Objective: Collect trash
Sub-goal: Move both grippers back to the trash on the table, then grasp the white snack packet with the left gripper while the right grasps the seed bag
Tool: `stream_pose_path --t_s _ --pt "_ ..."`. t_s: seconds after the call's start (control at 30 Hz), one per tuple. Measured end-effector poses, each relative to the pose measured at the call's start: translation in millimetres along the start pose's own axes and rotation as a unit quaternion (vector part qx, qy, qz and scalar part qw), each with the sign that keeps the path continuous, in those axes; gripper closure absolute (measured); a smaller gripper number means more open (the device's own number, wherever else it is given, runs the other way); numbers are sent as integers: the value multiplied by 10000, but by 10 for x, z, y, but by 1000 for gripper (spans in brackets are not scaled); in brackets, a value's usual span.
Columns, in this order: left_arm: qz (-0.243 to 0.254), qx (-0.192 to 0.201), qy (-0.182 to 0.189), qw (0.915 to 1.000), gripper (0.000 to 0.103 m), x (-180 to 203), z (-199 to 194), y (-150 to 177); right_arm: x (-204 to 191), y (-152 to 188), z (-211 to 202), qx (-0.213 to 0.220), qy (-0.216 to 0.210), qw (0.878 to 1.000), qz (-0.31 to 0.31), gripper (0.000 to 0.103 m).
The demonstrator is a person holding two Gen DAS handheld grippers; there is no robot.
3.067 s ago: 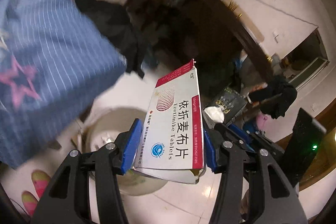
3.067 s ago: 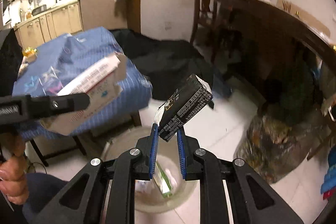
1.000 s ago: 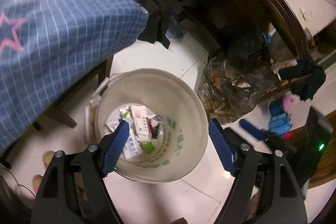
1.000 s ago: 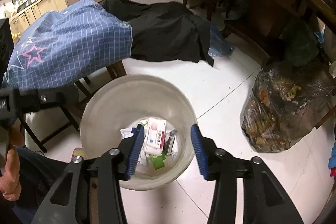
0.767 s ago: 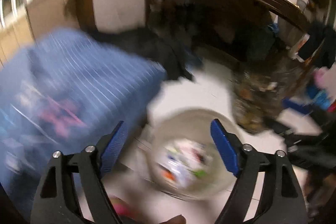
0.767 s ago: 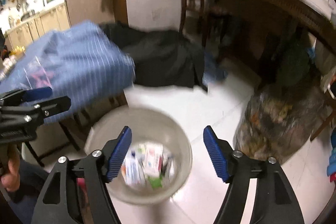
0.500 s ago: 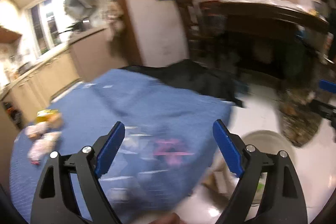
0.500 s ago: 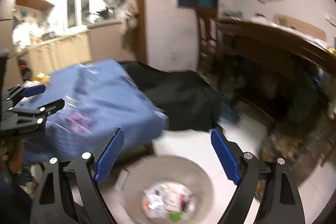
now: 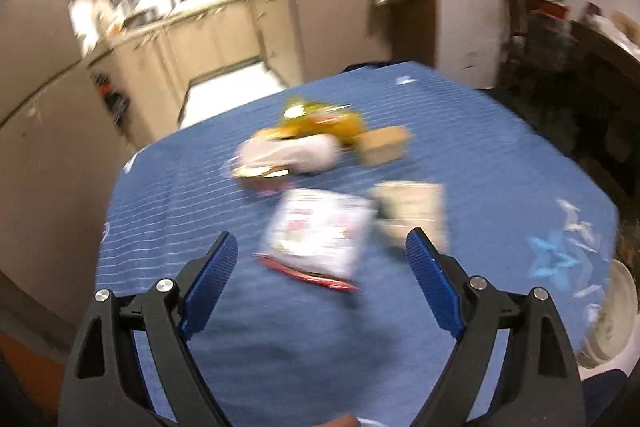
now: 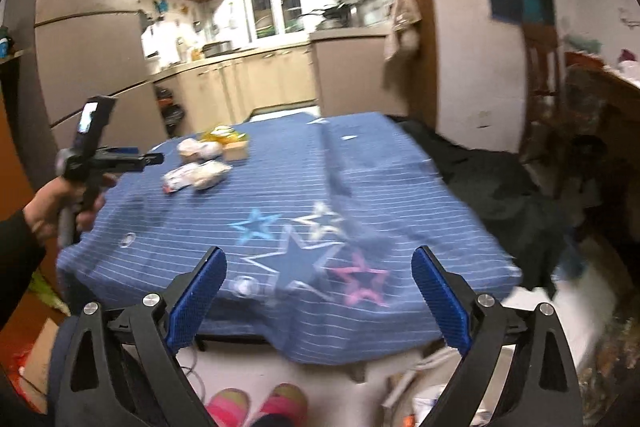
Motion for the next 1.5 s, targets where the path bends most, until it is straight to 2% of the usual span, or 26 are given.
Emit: stream_pose_path --t_s 0.1,0.27,0.4,0.57,0.63,0.7,0.73,0.9,0.97,1.03,1.1,1.13,1.17,1.23,1.3,1.33,1.4,1.43,1.5 --pt "-14 -216 272 9994 20 -224 255 -8 -203 -4 187 -149 -146 9998 -48 10" --pt "471 -500 754 9948 20 -62 584 -8 -494 -54 545 -377 -297 9988 -131 10" --pt "605 -559 906 9925 20 -65 760 -38 -651 -132 804 -538 -451 9975 -118 10" --pt "749 -669 897 9909 19 -14 975 -13 -819 -272 1066 -659 -686 9955 2 10" --pt "644 -582 917 9920 22 -49 1000 5 -914 -338 1206 -702 -789 9944 35 10" --pt "442 -529 981 9928 34 -122 975 29 -998 -402 1372 -775 -915 9927 130 10" --pt "306 -507 997 9933 37 -172 970 47 -1033 -429 1440 -813 -957 9920 160 10" --pt "-19 -395 855 9956 38 -243 849 192 -1280 -566 1920 -1071 -1119 9876 244 22" --pt "-150 -369 871 9954 38 -274 782 271 -1461 -633 2170 -1173 -1170 9861 -160 22" --pt "-264 -321 873 9953 38 -317 703 332 -1653 -675 2447 -1441 -1319 9784 -676 22" --pt "-391 -305 738 9960 38 -356 655 374 -1739 -712 2695 -1686 -1190 9755 -768 13" --pt "-467 -334 619 9964 38 -368 643 385 -1714 -761 2814 -1788 -1002 9774 -516 12" --pt "-601 -342 468 9965 38 -396 618 398 -1644 -819 2927 -1852 -849 9790 -11 12" --pt "-798 -284 391 9956 38 -425 551 413 -1563 -874 3058 -1947 -758 9739 884 11" --pt "-956 -255 221 9948 38 -451 515 411 -1639 -889 3087 -1843 -627 9760 979 12" --pt "-1040 -251 234 9940 38 -467 510 412 -1738 -887 3117 -1800 -529 9777 939 13" --pt "-1095 -260 138 9936 38 -489 515 405 -1920 -866 3214 -1805 -290 9797 817 24" --pt "-1102 -254 125 9935 38 -490 508 405 -1955 -851 3252 -1818 -164 9802 774 33" --pt "-1120 -262 68 9933 38 -504 499 390 -2008 -815 3385 -1798 170 9815 634 37"
Point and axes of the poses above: each gripper's, at about its wrist camera, not at the fingertips, and z roughly the way its jaws point, x to its right, y to its underside, the point moved 1 cm from there along z, roughly the way its jaws point, and after that the axes turned 8 degrees about z, right-handed, at the moved point
